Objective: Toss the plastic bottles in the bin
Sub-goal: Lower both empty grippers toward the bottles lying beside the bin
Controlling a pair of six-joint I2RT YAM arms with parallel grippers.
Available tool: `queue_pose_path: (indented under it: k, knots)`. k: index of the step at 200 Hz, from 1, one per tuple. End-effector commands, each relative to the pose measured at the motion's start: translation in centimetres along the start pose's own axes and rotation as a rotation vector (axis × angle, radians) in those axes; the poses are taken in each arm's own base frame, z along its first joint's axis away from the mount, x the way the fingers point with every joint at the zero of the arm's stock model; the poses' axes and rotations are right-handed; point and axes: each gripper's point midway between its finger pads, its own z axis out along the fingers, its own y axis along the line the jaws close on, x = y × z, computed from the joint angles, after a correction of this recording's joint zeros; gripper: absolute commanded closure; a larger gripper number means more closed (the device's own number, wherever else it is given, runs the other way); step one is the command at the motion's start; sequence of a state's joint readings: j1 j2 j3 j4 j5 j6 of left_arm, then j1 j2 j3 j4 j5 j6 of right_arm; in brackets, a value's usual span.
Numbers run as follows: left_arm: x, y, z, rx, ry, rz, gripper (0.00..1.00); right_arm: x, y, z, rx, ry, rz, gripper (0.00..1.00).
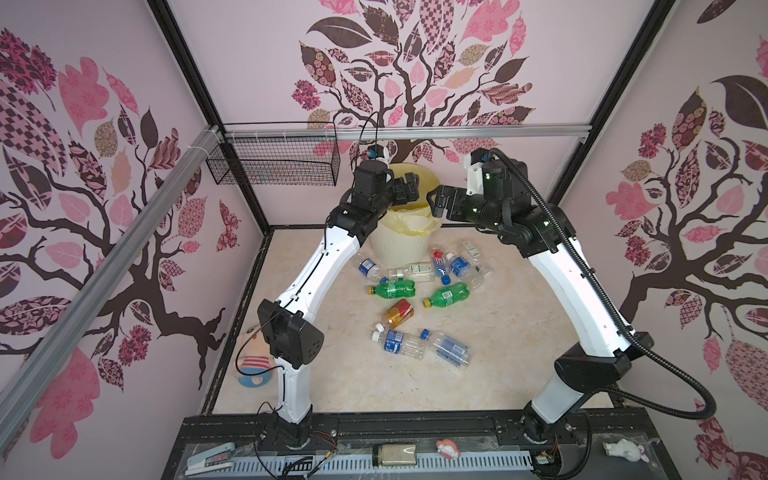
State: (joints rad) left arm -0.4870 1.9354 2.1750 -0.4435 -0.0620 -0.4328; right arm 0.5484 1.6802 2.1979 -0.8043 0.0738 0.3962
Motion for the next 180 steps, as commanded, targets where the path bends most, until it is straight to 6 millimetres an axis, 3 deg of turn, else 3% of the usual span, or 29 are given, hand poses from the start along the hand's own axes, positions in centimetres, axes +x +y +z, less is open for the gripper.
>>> queue_pose_path:
  k: [1,28,46,51,93,127,180]
  knots:
    - [-0.6,0.6,-1.6,-0.031,-0.015,0.017,0.03,0.6,0.0,0.8,-0.003,0.023,0.009,0.00]
    - [-0.1,2.4,-2.5,-0.074,-0.009,-0.031,0.03,1.2,-0.2,1.3,0.006,0.039,0.005,0.00]
    - [0.3,5.0,-3.2,-0.114,0.004,-0.126,0.03,2.4,-0.6,2.0,0.018,0.068,0.001,0.00]
    - [1.7,6.3,-3.1,-0.142,0.034,-0.147,0.03,2.7,-0.8,2.3,0.023,0.078,-0.001,0.00]
    - [5.0,11.9,-5.0,-0.276,0.095,-0.233,0.03,6.7,-1.7,3.9,0.068,0.142,-0.041,0.00]
    - [8.9,16.9,-5.8,-0.386,0.174,-0.368,0.03,10.5,-1.3,4.9,0.070,0.196,-0.077,0.00]
    - [15.4,21.5,-4.7,-0.465,0.355,-0.549,0.03,14.9,0.6,6.2,0.081,0.257,-0.181,0.00]
